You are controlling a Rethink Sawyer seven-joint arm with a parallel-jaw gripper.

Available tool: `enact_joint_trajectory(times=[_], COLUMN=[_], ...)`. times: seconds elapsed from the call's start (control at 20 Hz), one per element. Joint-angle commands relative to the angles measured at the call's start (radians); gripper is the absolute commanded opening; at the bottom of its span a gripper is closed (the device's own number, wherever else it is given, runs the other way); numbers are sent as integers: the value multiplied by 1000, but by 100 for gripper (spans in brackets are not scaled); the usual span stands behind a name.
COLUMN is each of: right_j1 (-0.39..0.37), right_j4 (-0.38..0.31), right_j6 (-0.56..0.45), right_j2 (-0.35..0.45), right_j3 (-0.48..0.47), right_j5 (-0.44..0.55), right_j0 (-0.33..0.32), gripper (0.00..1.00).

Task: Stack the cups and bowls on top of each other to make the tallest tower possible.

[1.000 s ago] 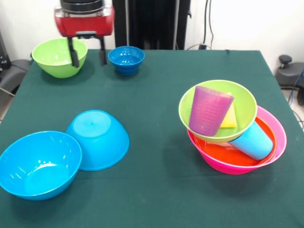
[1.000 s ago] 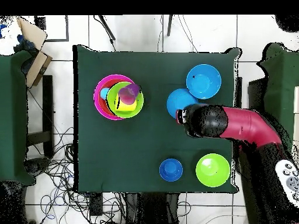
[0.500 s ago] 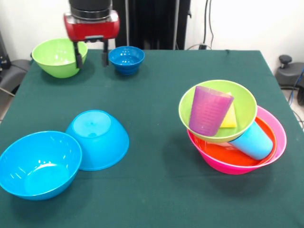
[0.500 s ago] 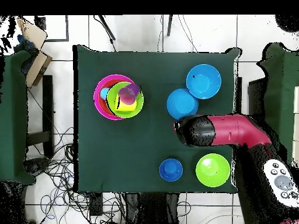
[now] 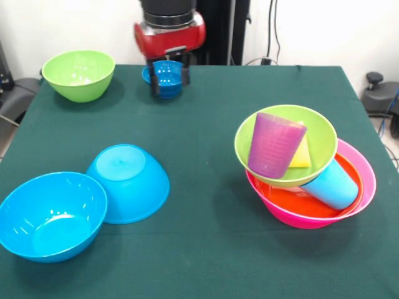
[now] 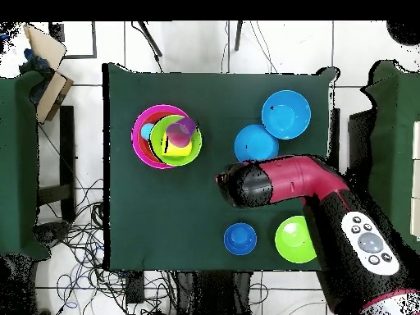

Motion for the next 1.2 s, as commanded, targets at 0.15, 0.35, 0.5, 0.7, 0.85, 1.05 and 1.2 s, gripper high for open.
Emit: enact_joint_trajectory(times=[0.15, 0.35, 0.5, 0.7, 0.85, 1.05, 1.2], right_j1=[93, 106, 91, 73, 63, 57, 53], right_j4=[-130, -155, -144, -140, -140, -147, -153], right_j6=[-428, -406, -394, -402, -430, -483, -524], right_j2=[133, 133, 143, 156, 168, 194, 216], right_j3=[103, 103, 117, 141, 148, 150, 153], right_j5=[138, 137, 153, 179, 199, 228, 242], right_j0=[-3, 7, 5, -6, -30, -74, -126], gripper=[100, 100, 100, 100, 100, 100, 100])
